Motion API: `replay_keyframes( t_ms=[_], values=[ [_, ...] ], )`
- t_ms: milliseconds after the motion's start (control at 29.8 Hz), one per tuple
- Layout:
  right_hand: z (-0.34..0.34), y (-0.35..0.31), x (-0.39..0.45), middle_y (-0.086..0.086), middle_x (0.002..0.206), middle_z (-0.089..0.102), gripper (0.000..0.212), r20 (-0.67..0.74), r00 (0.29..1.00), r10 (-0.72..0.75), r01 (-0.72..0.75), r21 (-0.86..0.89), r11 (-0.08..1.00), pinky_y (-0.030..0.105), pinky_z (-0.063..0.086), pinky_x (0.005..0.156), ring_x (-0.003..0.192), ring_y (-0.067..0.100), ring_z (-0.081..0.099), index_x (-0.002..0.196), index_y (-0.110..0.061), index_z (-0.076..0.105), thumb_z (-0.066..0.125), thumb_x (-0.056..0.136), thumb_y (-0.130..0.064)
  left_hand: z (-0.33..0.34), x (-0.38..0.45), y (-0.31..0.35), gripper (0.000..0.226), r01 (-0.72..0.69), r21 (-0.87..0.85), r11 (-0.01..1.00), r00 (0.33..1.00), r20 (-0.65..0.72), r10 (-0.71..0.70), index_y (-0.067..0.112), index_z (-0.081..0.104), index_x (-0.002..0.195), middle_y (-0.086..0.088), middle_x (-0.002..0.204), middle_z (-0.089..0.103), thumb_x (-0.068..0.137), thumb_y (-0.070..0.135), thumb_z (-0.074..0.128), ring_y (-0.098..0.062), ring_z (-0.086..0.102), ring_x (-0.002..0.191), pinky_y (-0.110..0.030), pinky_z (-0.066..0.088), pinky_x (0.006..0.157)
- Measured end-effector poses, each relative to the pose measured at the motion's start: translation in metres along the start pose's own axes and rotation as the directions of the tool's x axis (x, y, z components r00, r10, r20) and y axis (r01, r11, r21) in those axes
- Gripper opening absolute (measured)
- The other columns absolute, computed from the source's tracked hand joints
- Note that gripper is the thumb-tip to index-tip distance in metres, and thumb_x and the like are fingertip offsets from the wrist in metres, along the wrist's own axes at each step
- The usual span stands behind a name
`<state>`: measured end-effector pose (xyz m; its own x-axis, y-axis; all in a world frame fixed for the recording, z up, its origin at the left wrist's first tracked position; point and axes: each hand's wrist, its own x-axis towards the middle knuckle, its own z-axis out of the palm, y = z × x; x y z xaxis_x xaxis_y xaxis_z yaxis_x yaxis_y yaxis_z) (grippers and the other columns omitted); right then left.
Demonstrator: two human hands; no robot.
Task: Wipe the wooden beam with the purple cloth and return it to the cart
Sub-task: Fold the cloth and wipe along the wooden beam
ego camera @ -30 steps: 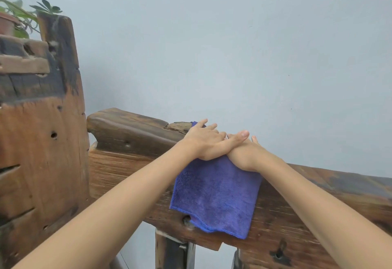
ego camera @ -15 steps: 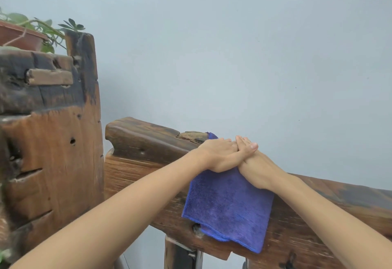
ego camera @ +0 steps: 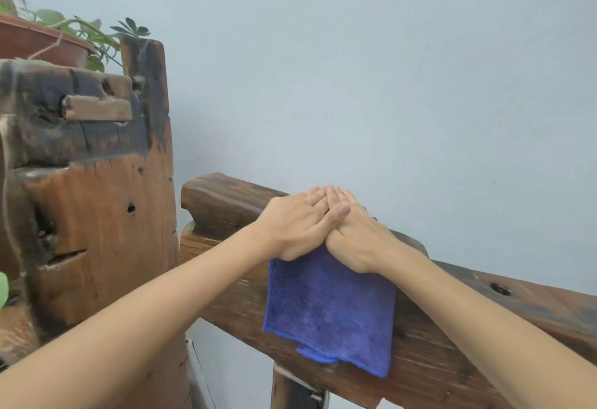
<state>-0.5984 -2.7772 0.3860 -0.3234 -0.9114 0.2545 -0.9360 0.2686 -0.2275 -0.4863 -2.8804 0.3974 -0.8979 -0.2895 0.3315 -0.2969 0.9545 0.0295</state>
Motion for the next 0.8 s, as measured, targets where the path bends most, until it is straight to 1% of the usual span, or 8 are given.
replay_keyframes(
  t_ms=[101,168,235,369,503,637,738,805],
  values=[
    [-0.001,-0.016,0.018,0.005,0.172,0.013,0.067,-0.008,0.999,-0.044,0.044,-0.040,0.998,0.043,0.011,0.127,0.159,0.023,0.007,0.164,-0.010,0.005,0.026,0.103,-0.026,-0.002,0.000,-0.019,0.080,0.036,-0.005,0.999,0.999,-0.017,-0.036,0.027,0.019,0.162,0.006,0.169,0.022,0.096,0.067,-0.004,-0.012,0.017,0.156,-0.040,0.019,0.126],
    [-0.002,-0.028,0.029,0.006,0.161,0.032,0.064,-0.004,0.997,-0.078,0.077,-0.079,0.994,0.044,0.023,0.121,0.151,0.027,0.026,0.163,-0.011,0.016,0.027,0.101,-0.024,-0.004,0.000,-0.031,0.081,0.058,-0.006,0.998,0.998,-0.020,-0.058,0.029,0.021,0.161,0.007,0.168,0.025,0.095,0.068,-0.005,-0.012,0.018,0.156,-0.038,0.018,0.126],
    [-0.002,-0.038,0.039,0.005,0.156,0.037,0.062,0.025,0.994,-0.111,0.113,-0.107,0.988,0.045,0.029,0.117,0.144,0.029,0.034,0.162,-0.018,0.020,0.025,0.100,-0.024,-0.008,-0.001,-0.044,0.089,0.077,-0.018,0.997,0.997,-0.004,-0.077,0.030,0.022,0.161,0.008,0.168,0.025,0.089,0.073,-0.010,-0.012,0.018,0.156,-0.036,0.016,0.126],
    [0.000,-0.057,0.058,0.001,0.174,0.004,0.064,0.085,0.991,-0.105,0.111,-0.072,0.991,0.044,0.014,0.126,0.159,0.023,0.009,0.165,-0.027,0.003,0.019,0.103,-0.030,-0.016,-0.001,-0.072,0.098,0.118,-0.006,0.993,0.993,0.030,-0.117,0.028,0.021,0.161,0.004,0.169,0.022,0.083,0.074,-0.015,-0.011,0.014,0.157,-0.035,0.007,0.127],
    [0.009,-0.076,0.085,-0.001,0.174,-0.004,0.062,0.098,0.991,-0.095,0.096,-0.002,0.995,0.051,0.007,0.127,0.160,0.018,-0.004,0.164,-0.037,0.002,0.018,0.104,-0.038,-0.022,-0.002,-0.104,0.097,0.164,-0.002,0.987,0.987,0.003,-0.164,0.034,0.027,0.160,0.012,0.167,0.025,0.084,0.077,-0.016,-0.006,0.015,0.156,-0.036,0.008,0.127],
    [0.021,-0.091,0.116,0.002,0.174,-0.008,0.066,0.110,0.992,-0.054,0.052,0.023,0.998,0.048,0.005,0.128,0.159,0.019,-0.010,0.165,-0.025,0.000,0.015,0.104,-0.043,-0.029,-0.006,-0.128,0.104,0.228,-0.015,0.973,0.973,-0.022,-0.229,0.042,0.028,0.157,0.019,0.163,0.031,0.073,0.080,-0.021,-0.005,0.017,0.155,-0.037,0.009,0.127],
    [0.025,-0.105,0.127,0.006,0.172,-0.015,0.069,0.104,0.995,0.002,-0.007,0.053,0.999,0.042,-0.005,0.128,0.158,0.020,-0.016,0.164,-0.017,-0.005,0.013,0.104,-0.044,-0.034,-0.009,-0.146,0.099,0.269,-0.046,0.962,0.962,-0.033,-0.270,0.045,0.038,0.152,0.020,0.160,0.038,0.078,0.078,-0.019,-0.005,0.020,0.154,-0.041,0.011,0.127],
    [0.027,-0.115,0.133,0.009,0.173,-0.010,0.071,0.094,0.995,0.015,-0.021,0.064,0.998,0.041,-0.002,0.127,0.159,0.020,-0.011,0.164,-0.011,-0.003,0.013,0.104,-0.045,-0.035,-0.012,-0.159,0.092,0.299,-0.069,0.952,0.952,-0.046,-0.302,0.043,0.047,0.148,0.016,0.159,0.041,0.087,0.074,-0.015,-0.009,0.025,0.153,-0.046,0.019,0.124]
  ],
)
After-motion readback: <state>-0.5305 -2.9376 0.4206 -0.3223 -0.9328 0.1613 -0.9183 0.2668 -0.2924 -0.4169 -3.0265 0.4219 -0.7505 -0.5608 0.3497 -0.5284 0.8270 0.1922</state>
